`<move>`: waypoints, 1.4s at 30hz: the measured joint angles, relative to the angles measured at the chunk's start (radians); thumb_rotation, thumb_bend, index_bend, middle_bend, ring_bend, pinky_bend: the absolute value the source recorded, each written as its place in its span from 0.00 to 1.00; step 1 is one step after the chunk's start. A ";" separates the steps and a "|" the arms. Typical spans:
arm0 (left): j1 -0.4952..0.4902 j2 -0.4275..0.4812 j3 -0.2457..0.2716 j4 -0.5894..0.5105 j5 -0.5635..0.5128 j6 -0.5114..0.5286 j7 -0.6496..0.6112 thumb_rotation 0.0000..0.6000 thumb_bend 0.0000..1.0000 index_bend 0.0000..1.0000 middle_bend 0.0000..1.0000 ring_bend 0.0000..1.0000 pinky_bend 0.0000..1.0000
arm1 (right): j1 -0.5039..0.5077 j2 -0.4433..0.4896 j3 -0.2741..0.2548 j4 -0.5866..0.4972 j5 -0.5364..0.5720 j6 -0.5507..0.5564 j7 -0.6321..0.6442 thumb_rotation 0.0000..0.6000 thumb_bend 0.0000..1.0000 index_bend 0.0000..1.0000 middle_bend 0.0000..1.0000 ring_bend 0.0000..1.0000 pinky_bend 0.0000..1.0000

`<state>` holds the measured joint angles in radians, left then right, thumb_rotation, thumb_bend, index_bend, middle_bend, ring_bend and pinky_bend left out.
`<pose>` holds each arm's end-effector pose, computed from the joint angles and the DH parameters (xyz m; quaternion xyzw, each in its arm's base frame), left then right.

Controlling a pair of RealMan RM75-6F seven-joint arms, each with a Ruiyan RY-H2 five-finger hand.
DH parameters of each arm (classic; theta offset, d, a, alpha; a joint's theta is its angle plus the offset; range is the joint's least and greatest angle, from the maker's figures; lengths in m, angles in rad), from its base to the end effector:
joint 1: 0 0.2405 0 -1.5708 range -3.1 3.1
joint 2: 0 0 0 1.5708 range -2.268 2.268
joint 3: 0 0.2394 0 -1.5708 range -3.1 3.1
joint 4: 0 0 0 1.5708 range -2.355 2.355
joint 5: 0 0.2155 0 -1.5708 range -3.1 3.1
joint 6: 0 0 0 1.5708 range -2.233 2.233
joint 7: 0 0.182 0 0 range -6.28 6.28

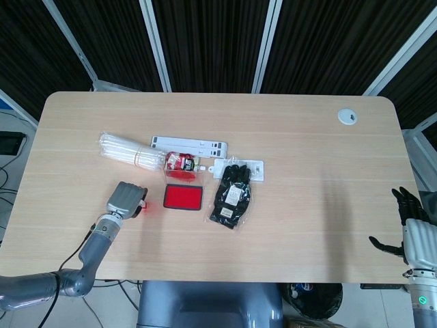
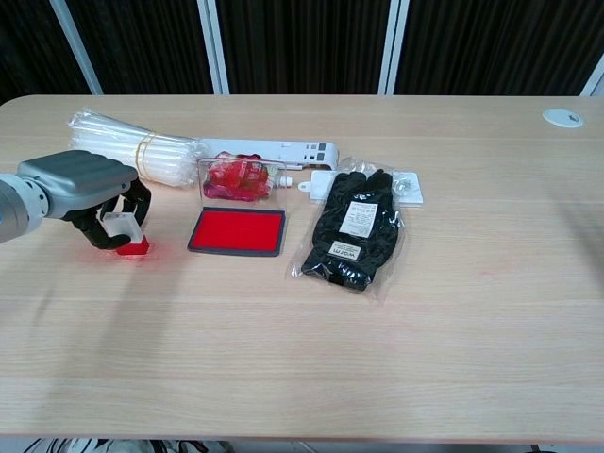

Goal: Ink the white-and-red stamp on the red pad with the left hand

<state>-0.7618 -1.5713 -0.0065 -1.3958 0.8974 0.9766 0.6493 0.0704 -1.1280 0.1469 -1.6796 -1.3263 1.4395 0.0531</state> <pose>-0.1974 0.3539 -0.0551 -0.7926 -0.3170 -0.1992 0.4813 -0.3084 -0.2310 0.1568 0.5016 -0.4544 0.4130 0.6094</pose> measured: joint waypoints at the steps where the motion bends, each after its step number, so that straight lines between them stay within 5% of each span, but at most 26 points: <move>1: 0.000 0.000 -0.001 0.000 -0.004 0.000 0.007 1.00 0.45 0.58 0.56 0.45 0.56 | 0.000 0.000 0.000 0.000 0.000 0.000 0.001 1.00 0.05 0.00 0.00 0.00 0.18; 42: -0.005 0.025 -0.013 -0.055 -0.101 0.008 0.130 1.00 0.31 0.43 0.42 0.36 0.48 | -0.002 -0.001 0.000 -0.003 -0.003 0.005 -0.001 1.00 0.06 0.00 0.00 0.00 0.18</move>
<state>-0.7664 -1.5459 -0.0195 -1.4511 0.7966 0.9850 0.7795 0.0689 -1.1288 0.1468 -1.6829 -1.3294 1.4442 0.0521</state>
